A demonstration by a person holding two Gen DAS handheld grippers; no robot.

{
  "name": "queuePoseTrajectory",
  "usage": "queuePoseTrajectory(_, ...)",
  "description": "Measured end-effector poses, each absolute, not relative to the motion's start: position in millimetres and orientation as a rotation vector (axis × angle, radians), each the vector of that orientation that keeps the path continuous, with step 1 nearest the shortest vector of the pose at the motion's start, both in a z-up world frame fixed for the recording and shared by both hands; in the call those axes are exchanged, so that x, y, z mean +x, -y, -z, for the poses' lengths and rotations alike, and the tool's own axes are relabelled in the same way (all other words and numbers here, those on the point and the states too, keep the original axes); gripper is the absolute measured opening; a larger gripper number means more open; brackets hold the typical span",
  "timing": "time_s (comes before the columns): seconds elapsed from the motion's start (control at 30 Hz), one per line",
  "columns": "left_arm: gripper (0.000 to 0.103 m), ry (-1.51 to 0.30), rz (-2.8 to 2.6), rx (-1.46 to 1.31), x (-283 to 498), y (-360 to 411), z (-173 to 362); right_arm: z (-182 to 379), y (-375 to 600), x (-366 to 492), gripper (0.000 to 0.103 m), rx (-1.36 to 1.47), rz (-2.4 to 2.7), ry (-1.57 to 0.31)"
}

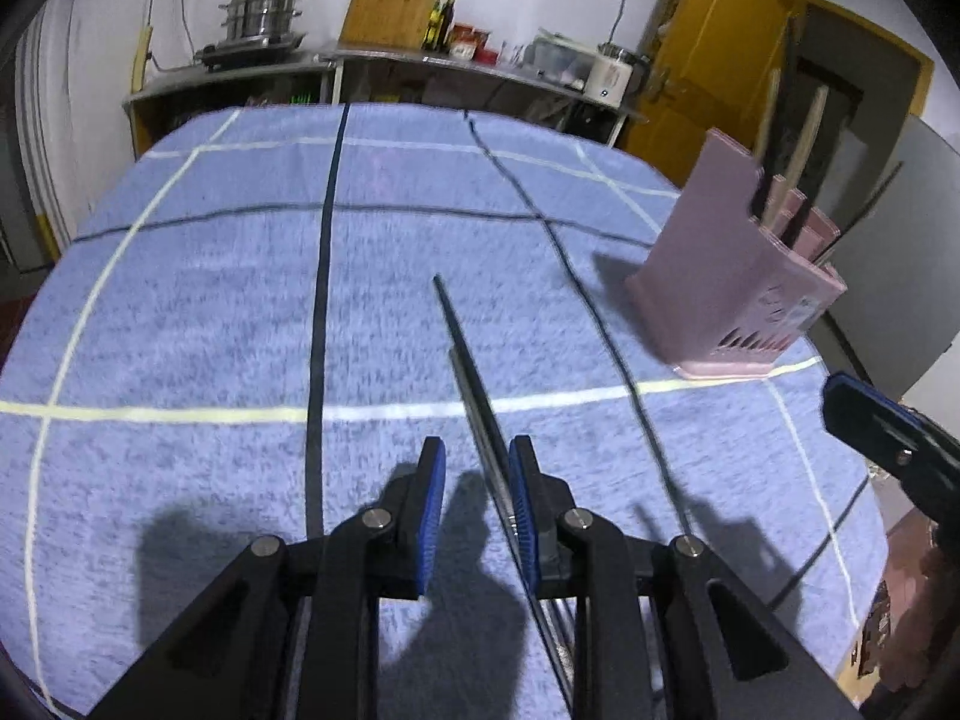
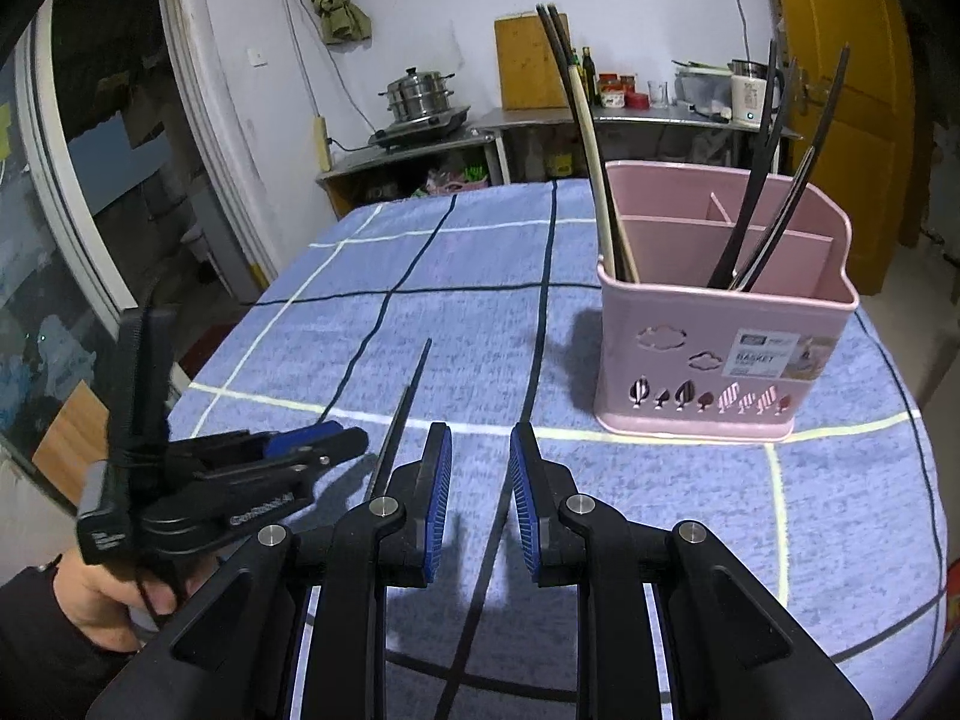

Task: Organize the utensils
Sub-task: 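Move both open tools down to the remaining black chopsticks on the cloth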

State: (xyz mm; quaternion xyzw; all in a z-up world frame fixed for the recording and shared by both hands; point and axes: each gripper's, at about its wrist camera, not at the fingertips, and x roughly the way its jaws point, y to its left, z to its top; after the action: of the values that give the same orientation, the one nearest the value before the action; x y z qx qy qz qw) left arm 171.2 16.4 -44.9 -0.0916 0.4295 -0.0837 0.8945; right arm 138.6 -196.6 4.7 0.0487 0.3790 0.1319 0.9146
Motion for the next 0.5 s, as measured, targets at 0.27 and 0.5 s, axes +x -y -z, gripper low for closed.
queuePoseTrajectory(0.27,0.03,-0.907,0.146,-0.163,175,-9,57,8,201,145,0.021,0.12,-0.278,-0.805)
queuePoseTrajectory(0.5,0.032,-0.892,0.11,-0.127,176,-1,57,12,200,146,0.021,0.127,-0.286,-0.812)
